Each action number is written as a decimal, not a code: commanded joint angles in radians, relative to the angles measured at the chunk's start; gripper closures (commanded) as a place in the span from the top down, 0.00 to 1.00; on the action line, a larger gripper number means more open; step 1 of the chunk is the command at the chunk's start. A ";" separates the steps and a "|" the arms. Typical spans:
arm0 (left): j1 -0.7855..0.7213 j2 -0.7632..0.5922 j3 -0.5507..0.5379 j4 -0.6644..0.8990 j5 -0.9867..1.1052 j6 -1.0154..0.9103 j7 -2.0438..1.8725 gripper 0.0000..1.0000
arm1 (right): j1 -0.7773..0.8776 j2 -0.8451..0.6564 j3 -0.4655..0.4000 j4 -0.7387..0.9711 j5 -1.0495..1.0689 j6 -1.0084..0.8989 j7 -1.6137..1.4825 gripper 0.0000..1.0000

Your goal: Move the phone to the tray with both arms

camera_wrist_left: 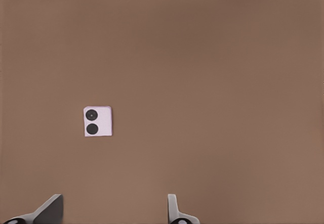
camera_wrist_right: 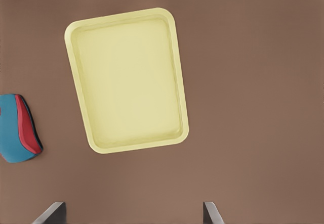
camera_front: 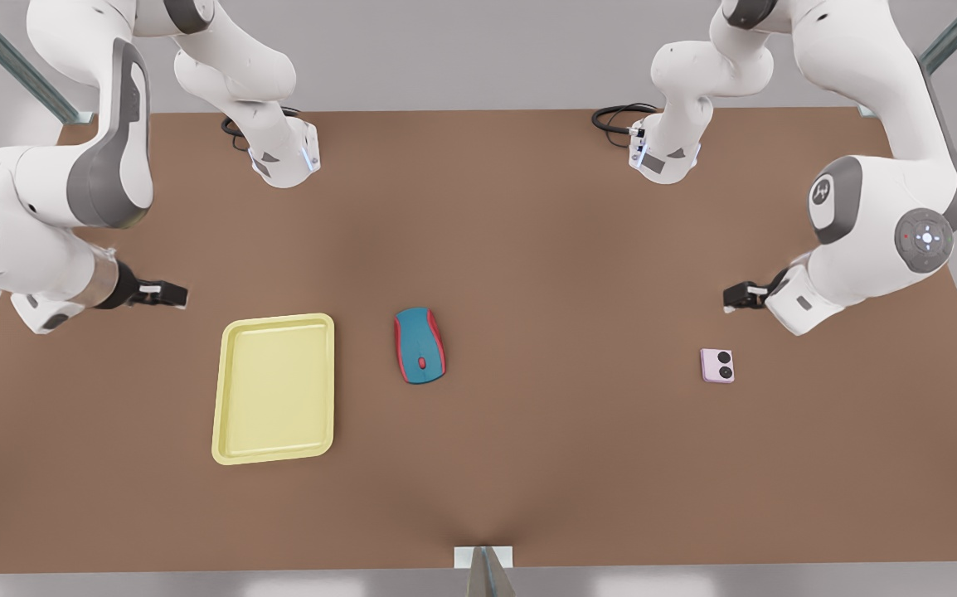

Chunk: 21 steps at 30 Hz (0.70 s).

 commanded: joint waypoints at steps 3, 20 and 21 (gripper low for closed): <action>0.001 0.006 -0.003 0.004 -0.004 0.170 0.032 1.00 | 0.006 0.000 0.000 0.003 -0.003 0.181 0.064 1.00; 0.010 0.377 0.034 -0.010 0.154 0.355 0.029 1.00 | 0.006 -0.006 0.037 0.003 0.037 0.173 -0.047 1.00; 0.012 0.377 0.034 -0.019 0.154 0.355 0.030 1.00 | 0.008 -0.006 0.038 0.003 0.037 0.172 -0.043 1.00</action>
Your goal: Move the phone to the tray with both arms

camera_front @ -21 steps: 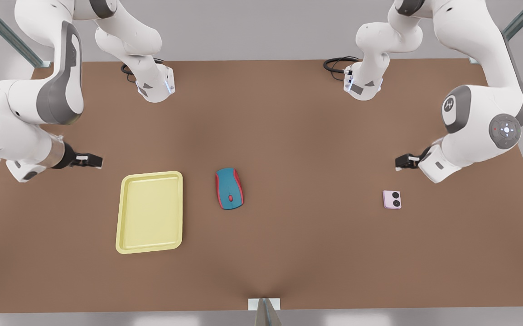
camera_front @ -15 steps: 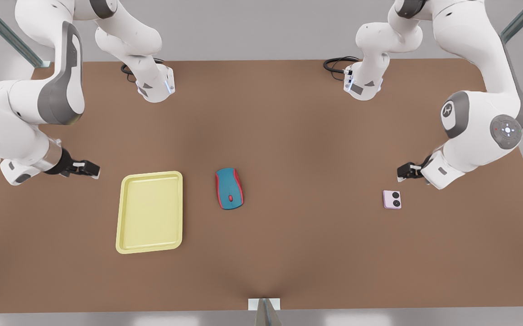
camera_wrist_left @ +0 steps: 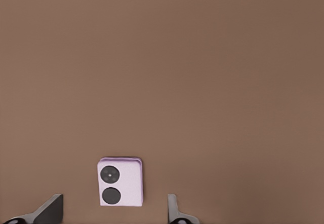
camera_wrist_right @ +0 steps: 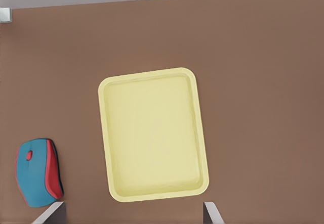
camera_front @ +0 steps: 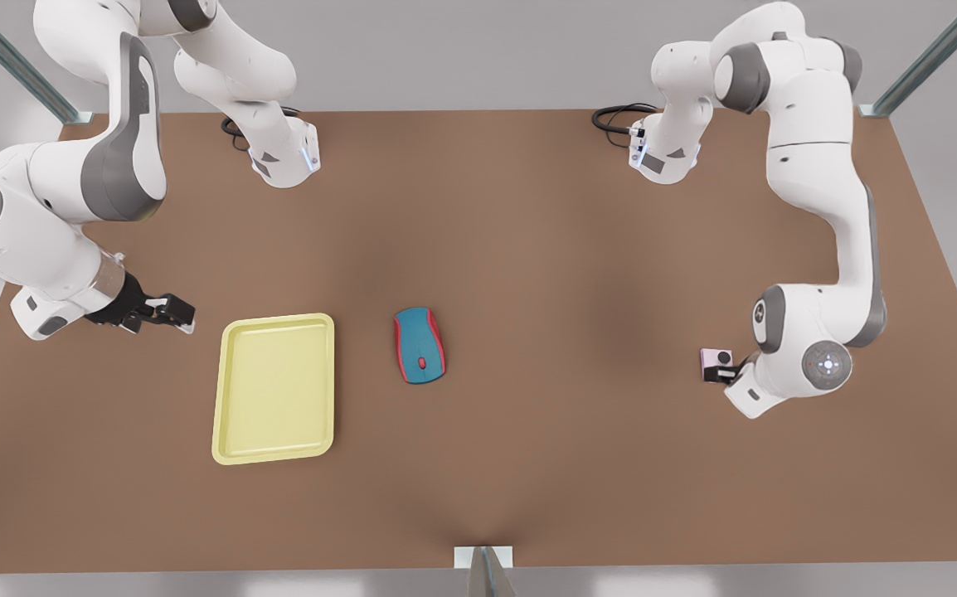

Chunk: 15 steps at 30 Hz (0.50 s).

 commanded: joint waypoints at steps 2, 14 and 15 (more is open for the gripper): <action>0.001 0.008 0.000 -0.033 0.024 0.101 0.014 1.00 | 0.002 -0.003 0.002 -0.002 0.036 -0.003 -0.058 1.00; 0.008 0.026 0.040 -0.238 0.037 0.377 0.030 1.00 | 0.002 0.002 0.003 -0.002 0.036 -0.006 -0.048 1.00; 0.008 0.031 0.040 -0.238 0.037 0.385 0.030 1.00 | 0.002 0.002 0.003 -0.002 0.036 -0.006 -0.049 1.00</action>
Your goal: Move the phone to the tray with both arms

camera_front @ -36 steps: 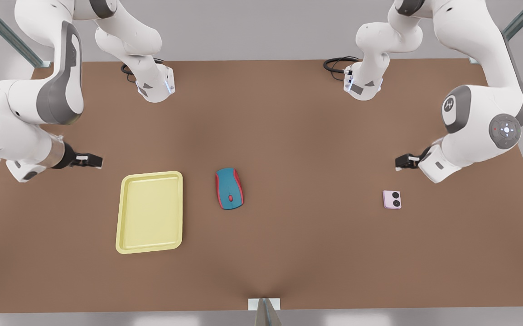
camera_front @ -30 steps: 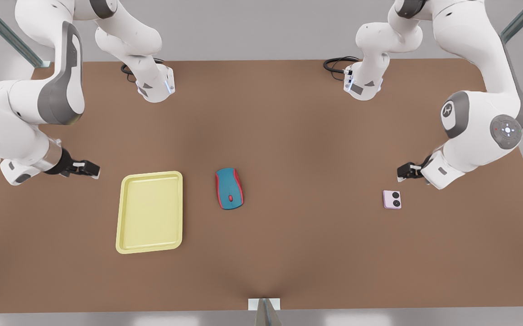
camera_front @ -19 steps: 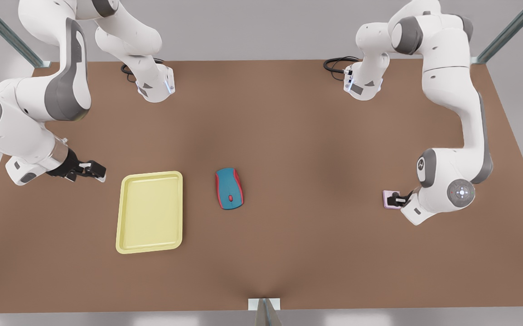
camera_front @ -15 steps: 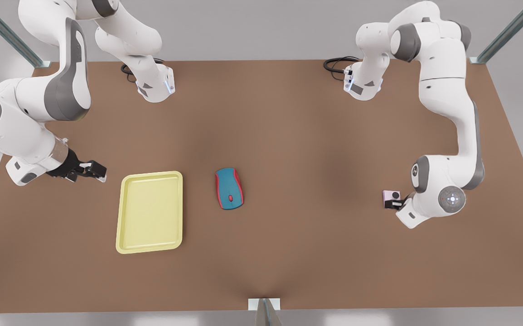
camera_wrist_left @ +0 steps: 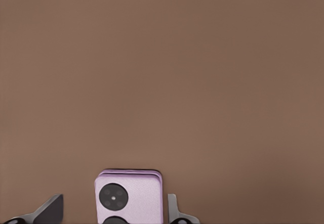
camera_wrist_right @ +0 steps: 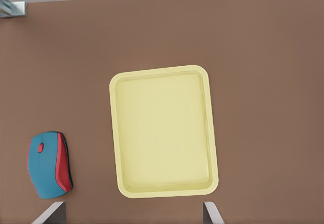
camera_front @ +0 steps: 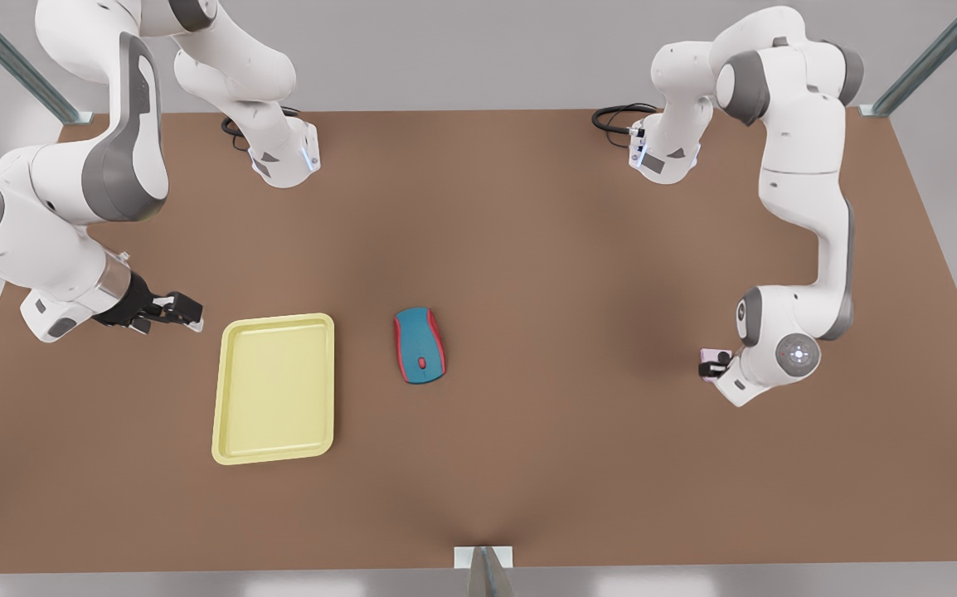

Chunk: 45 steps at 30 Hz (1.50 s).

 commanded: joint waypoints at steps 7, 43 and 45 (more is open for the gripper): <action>0.000 0.003 -0.001 -0.057 -0.005 0.098 0.014 1.00 | 0.000 0.002 0.000 0.001 0.003 -0.001 -0.018 1.00; -0.012 0.015 -0.044 0.043 -0.025 -0.027 -0.065 0.80 | 0.000 0.002 0.000 0.002 0.004 0.001 -0.016 1.00; -0.012 0.014 -0.086 0.070 -0.023 -0.070 -0.129 0.80 | 0.000 0.002 0.000 0.001 0.004 0.001 -0.016 1.00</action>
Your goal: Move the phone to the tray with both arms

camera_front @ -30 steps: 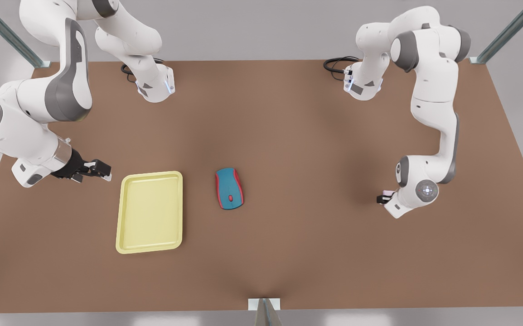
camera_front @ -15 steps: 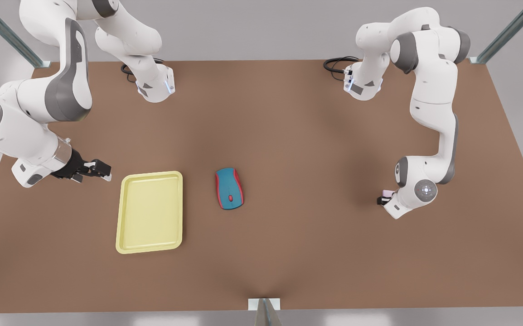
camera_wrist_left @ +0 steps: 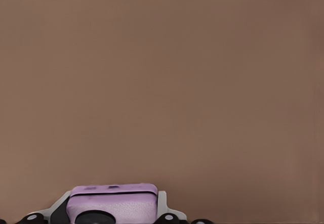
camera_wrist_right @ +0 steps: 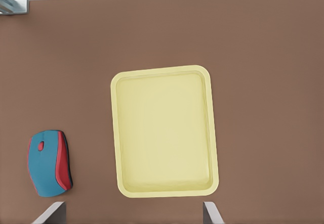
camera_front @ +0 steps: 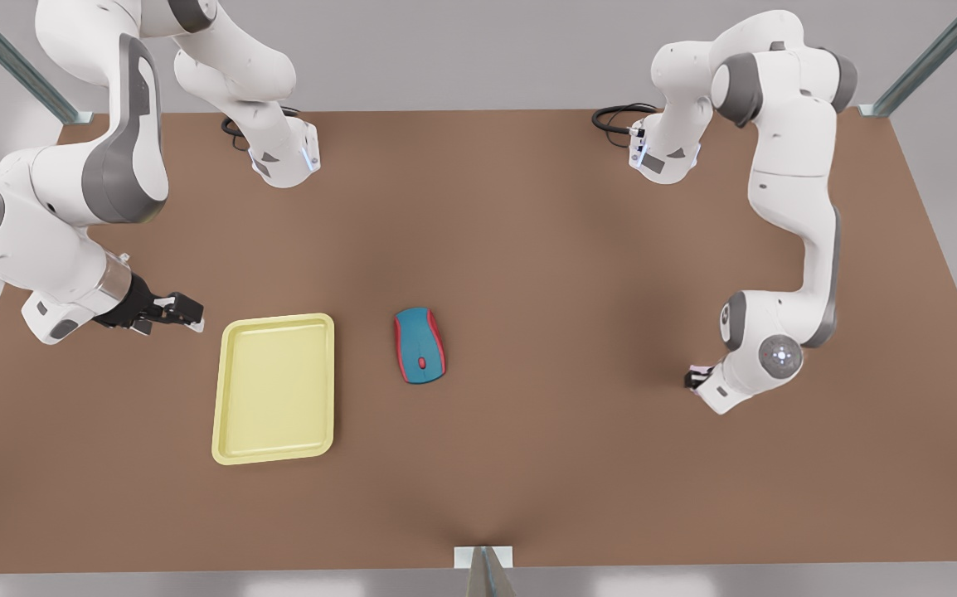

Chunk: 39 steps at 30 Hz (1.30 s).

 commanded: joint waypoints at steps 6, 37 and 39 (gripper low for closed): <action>-0.013 -0.002 -0.101 0.066 -0.007 -0.149 -0.249 0.80 | 0.000 -0.001 0.000 0.000 0.001 0.000 -0.004 1.00; -0.450 0.078 -0.184 0.356 -0.060 -0.279 -0.884 1.00 | 0.035 0.024 -0.001 0.015 -0.042 0.003 -0.004 1.00; -0.318 -0.024 -0.167 0.358 -0.050 -0.397 -0.774 1.00 | 0.036 0.036 -0.001 0.017 -0.042 0.012 -0.001 1.00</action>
